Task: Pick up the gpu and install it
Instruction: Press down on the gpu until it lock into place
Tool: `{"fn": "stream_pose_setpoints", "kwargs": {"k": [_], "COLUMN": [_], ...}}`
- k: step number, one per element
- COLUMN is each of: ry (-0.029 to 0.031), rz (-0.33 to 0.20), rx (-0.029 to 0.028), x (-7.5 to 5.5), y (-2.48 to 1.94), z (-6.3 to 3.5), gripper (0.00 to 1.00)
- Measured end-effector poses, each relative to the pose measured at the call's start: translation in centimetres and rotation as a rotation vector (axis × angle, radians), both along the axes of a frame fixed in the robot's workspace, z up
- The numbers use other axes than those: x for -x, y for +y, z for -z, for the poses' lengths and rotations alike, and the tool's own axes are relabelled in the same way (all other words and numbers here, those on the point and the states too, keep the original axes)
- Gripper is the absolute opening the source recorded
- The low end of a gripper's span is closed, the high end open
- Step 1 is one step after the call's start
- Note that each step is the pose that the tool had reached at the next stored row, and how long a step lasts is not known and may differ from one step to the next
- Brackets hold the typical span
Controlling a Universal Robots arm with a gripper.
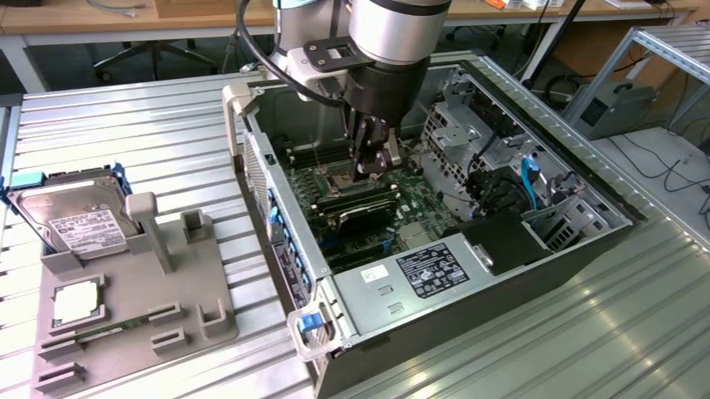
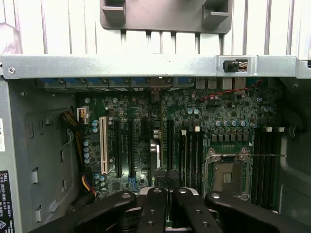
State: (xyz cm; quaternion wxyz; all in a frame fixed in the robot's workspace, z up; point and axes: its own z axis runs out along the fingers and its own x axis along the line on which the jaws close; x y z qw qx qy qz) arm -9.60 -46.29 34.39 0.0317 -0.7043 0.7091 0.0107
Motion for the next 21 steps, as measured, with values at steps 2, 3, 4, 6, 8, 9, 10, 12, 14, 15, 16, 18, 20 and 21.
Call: {"fn": "stream_pose_setpoints", "kwargs": {"k": [2, 3, 4, 6, 8, 9, 10, 12, 14, 15, 16, 18, 20, 21], "ry": [0.0, 0.0, 0.0, 0.0, 0.0, 0.0, 0.0, 0.0001, -0.0001, 0.0001, 0.0002, -0.0001, 0.0, 0.0], "rz": [0.0, 0.0, 0.0, 0.0, 0.0, 0.0, 0.0, 0.0, 0.0, 0.0, 0.0, 0.0, 0.0, 0.0], "rx": [0.0, 0.0, 0.0, 0.0, 0.0, 0.0, 0.0, 0.0008, 0.0007, 0.001, 0.0011, 0.0005, 0.0006, 0.0005], "x": [0.0, 0.0, 0.0, 0.0, 0.0, 0.0, 0.0, 0.0, 0.0, 0.0, 0.0, 0.0, -0.2, -0.2], "y": [0.0, 0.0, 0.0, 0.0, 0.0, 0.0, 0.01, 0.07, 0.12, 0.12, 0.12, 0.15, 0.66, 0.82], "z": [0.0, 0.0, 0.0, 0.0, 0.0, 0.0, 0.04, 0.5, 0.91, 0.93, 0.94, 1.14, 3.56, 5.23], "gripper": [0.11, 0.11, 0.11, 0.11, 0.11, 0.11, 0.11, 0.11, 0.11, 0.11, 0.11, 0.11, 0.11, 0.11]}}
